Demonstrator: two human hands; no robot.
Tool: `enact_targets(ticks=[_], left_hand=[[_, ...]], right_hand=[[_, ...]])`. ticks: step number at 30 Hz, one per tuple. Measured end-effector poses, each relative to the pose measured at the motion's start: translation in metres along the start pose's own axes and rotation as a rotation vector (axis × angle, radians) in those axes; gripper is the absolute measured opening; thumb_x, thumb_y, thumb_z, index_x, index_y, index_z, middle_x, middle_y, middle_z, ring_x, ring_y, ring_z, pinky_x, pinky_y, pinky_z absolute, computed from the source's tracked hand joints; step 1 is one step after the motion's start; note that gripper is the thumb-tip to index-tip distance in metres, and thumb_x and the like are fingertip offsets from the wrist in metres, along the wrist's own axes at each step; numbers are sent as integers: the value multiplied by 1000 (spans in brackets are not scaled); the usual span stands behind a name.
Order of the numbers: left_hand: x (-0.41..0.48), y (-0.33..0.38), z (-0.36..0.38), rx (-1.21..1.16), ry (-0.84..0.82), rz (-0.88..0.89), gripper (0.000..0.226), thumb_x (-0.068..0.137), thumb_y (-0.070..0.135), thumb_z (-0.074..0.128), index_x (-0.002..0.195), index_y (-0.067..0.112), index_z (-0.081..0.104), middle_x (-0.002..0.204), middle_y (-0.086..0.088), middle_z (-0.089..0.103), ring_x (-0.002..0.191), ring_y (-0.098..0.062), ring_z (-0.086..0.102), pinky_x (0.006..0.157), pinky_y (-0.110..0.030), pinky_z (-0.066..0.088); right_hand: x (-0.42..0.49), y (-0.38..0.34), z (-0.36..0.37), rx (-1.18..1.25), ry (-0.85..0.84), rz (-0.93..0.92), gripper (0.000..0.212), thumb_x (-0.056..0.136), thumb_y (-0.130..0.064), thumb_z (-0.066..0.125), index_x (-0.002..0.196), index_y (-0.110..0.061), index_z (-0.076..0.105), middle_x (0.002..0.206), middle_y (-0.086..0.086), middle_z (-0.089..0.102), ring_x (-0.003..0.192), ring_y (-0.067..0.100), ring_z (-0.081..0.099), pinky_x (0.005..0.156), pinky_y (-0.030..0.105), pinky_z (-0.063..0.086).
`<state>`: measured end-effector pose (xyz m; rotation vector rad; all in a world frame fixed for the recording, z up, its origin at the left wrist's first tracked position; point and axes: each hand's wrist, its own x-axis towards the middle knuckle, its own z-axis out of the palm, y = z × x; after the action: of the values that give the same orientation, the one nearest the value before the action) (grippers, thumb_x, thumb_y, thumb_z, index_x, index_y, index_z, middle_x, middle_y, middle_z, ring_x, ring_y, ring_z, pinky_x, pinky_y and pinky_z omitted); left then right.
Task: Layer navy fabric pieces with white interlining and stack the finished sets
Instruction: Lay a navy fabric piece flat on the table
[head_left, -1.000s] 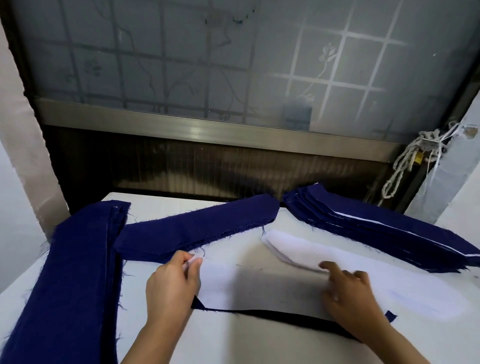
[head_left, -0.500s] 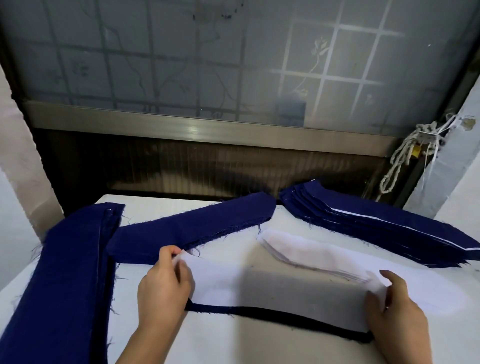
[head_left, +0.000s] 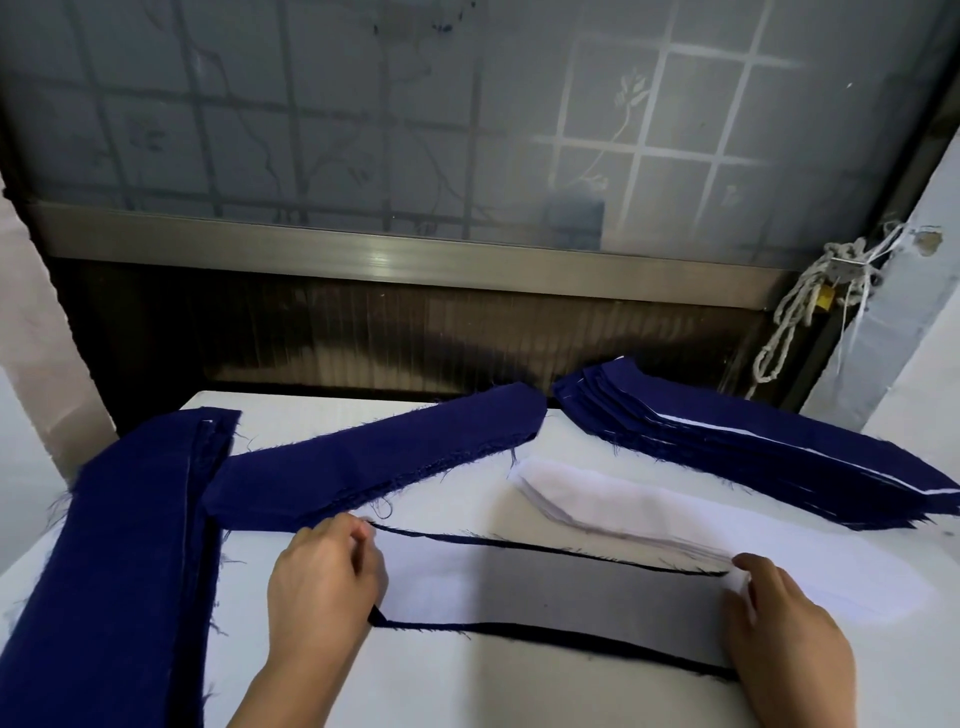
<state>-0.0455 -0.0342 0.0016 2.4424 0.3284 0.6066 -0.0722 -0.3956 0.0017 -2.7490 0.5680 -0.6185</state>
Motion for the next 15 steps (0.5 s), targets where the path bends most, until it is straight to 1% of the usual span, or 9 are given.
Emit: enact_targets(ticks=[3,6,9,11,13,15], left_hand=[[1,-1,0,8,7,-7,10,89,16,64,80,20,64,67,9,57,73,-20,52,58,-32,37],[2,-2,0,2,4,-21,6,89,16,64,85,21,66,70,10,58,76,-19,52,59,-32,36],[1,-3,1,14,-4,-10,7,88,14,65,87,20,68,75,7,61,78,-19,50,61,-33,38],[2,-4,0,24,2,1,7,87,11,66,89,17,69,79,4,61,80,-21,48,65,-35,40],[2,-4,0,25,32,5,6,86,8,68,88,14,69,82,0,57,80,-24,46,69,-39,43],[1,-3,-1,41,54,19,6,85,6,69,86,12,68,85,-2,55,80,-25,45,71,-42,43]], right_hand=[[2,3,1,15,25,-15,34,78,-2,68,111,-5,64,96,20,70,83,42,62,68,41,43],[3,5,2,36,41,19,32,80,-3,64,112,-6,63,93,21,69,87,41,60,68,40,41],[3,6,4,63,58,48,29,84,-6,60,113,-8,62,98,20,69,91,40,59,68,39,40],[4,7,4,69,68,65,30,84,-4,60,114,-6,62,104,22,67,94,42,58,73,43,43],[5,7,4,53,96,85,34,80,1,63,113,-1,63,105,26,63,95,45,56,78,48,42],[4,7,4,7,125,110,39,74,2,68,113,-1,64,106,27,59,97,46,54,82,50,38]])
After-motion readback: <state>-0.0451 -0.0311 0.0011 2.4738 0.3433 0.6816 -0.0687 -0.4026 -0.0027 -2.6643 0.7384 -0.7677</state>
